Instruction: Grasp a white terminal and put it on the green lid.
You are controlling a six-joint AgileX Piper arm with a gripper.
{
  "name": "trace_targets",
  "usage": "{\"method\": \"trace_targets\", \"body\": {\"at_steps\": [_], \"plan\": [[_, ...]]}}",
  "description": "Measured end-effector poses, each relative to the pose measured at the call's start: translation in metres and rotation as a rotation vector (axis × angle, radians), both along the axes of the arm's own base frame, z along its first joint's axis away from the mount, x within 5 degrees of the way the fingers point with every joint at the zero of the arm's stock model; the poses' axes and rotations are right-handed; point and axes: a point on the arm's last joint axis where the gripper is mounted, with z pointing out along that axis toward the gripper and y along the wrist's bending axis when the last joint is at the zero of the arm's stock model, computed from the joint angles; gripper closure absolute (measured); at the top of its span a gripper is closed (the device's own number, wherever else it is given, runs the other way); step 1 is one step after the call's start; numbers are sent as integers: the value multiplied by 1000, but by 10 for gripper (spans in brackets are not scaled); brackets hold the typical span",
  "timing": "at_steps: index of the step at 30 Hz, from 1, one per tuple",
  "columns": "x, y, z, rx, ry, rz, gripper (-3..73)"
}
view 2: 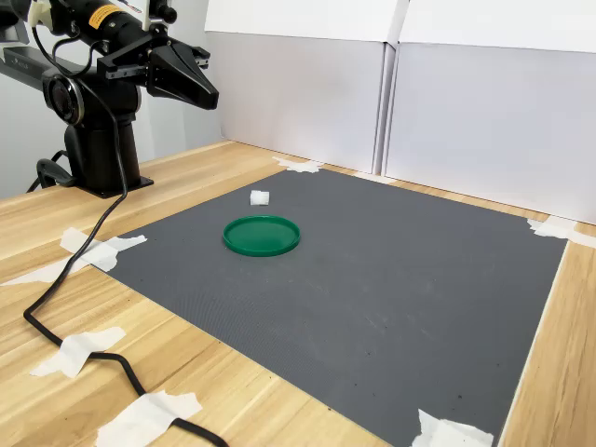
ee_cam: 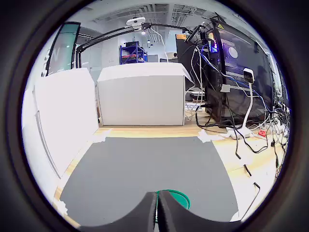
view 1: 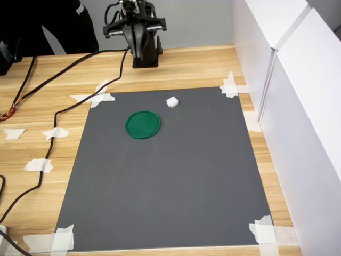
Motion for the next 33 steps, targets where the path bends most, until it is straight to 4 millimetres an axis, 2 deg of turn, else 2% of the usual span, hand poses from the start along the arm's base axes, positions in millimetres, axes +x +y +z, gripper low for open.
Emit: {"method": "trace_targets", "body": {"at_steps": [9,22,26,33], "plan": [[3,1,-5,-5,68,3,711],[22,4,0,-32,370,28,711],[29,5,8,-77,436,54,711],[47,7,37,-196,442,114,711]]}}
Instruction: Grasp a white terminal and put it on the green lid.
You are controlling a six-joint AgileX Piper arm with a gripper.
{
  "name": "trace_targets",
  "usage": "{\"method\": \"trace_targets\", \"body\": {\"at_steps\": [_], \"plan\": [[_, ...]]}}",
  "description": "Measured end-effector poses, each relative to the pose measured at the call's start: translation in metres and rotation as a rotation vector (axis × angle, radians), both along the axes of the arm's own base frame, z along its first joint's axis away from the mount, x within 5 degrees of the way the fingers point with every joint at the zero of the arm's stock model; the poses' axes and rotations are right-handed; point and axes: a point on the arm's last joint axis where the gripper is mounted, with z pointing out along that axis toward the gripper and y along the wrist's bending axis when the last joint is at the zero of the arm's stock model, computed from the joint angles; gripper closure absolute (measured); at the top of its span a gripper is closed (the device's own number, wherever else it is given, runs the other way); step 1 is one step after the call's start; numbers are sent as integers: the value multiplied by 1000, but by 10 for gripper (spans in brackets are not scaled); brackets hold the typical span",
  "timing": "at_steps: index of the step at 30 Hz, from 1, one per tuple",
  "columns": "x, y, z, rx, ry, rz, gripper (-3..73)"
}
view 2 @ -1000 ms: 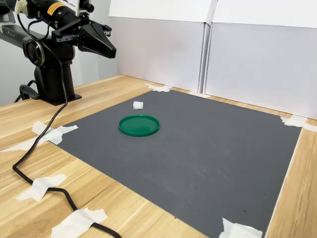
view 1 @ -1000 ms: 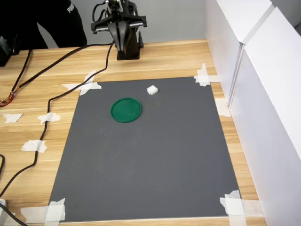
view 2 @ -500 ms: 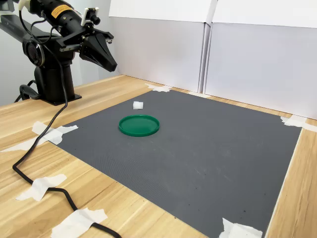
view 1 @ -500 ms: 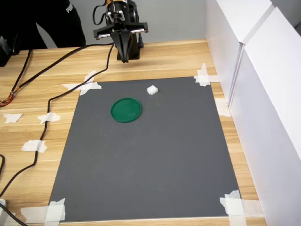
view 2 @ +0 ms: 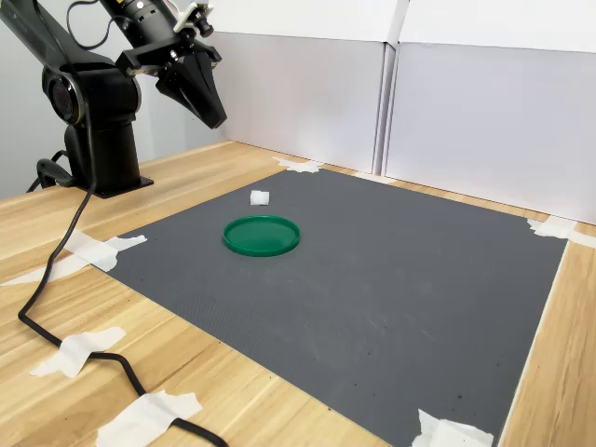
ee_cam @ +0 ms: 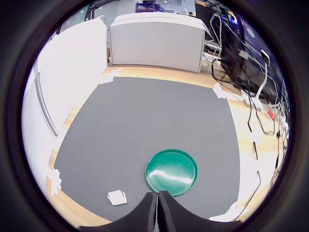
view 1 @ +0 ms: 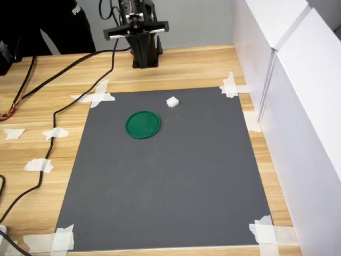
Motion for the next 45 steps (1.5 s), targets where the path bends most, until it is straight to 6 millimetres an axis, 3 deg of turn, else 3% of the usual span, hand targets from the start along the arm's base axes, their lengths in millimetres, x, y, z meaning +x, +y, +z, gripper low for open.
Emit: {"method": "trace_targets", "body": {"at_steps": [10,21,24,27,33,36,39,45], "plan": [[14,4,9,-217,268,256,711],[25,7,21,-291,391,430,678],[26,8,20,-320,425,489,608],[29,8,16,-329,457,518,487],[39,9,10,-359,488,579,145],[45,11,14,-371,464,614,36],[50,20,21,-391,425,670,-8],[56,45,25,-387,422,753,-20]]}}
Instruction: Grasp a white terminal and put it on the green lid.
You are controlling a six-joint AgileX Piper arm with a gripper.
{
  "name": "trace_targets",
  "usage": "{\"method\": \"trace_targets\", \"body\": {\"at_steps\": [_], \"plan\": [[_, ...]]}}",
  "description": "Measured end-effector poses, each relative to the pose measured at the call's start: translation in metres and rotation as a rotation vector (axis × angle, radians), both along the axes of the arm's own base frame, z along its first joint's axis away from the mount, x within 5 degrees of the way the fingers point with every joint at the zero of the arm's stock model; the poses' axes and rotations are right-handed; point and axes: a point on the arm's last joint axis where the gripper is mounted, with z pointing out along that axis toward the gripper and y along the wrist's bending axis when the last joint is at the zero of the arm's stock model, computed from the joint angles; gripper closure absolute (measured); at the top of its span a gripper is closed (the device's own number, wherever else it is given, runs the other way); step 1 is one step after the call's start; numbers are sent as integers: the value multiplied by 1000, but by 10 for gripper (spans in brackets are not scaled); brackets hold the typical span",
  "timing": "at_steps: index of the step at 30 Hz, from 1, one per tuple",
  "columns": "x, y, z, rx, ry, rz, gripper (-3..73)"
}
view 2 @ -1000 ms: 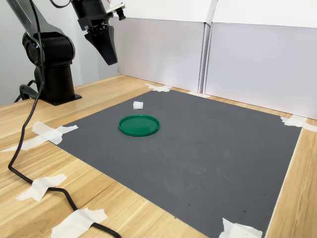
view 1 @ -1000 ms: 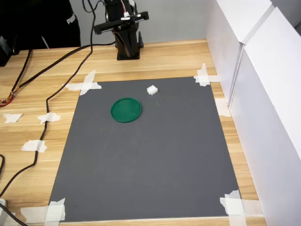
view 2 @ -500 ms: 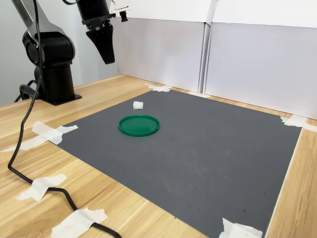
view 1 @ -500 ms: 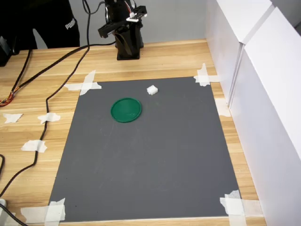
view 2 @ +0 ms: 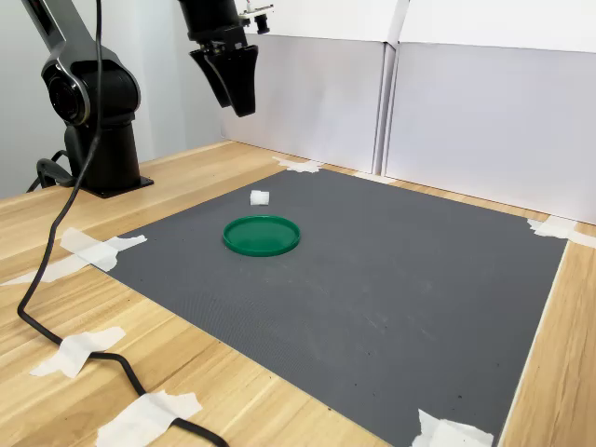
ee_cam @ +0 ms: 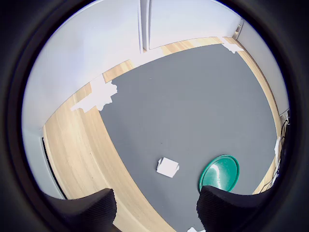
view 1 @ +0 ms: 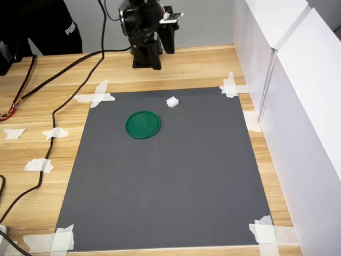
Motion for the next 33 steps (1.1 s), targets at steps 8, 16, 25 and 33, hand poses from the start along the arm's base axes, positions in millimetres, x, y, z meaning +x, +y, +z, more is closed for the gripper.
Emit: {"method": "trace_targets", "body": {"at_steps": [8,16,25,33], "plan": [[20,6,-19,-35,43,-19,-4],[34,10,-27,-49,2,32,9],[21,42,-28,-82,-15,100,11],[23,43,-37,-104,14,30,11]]}}
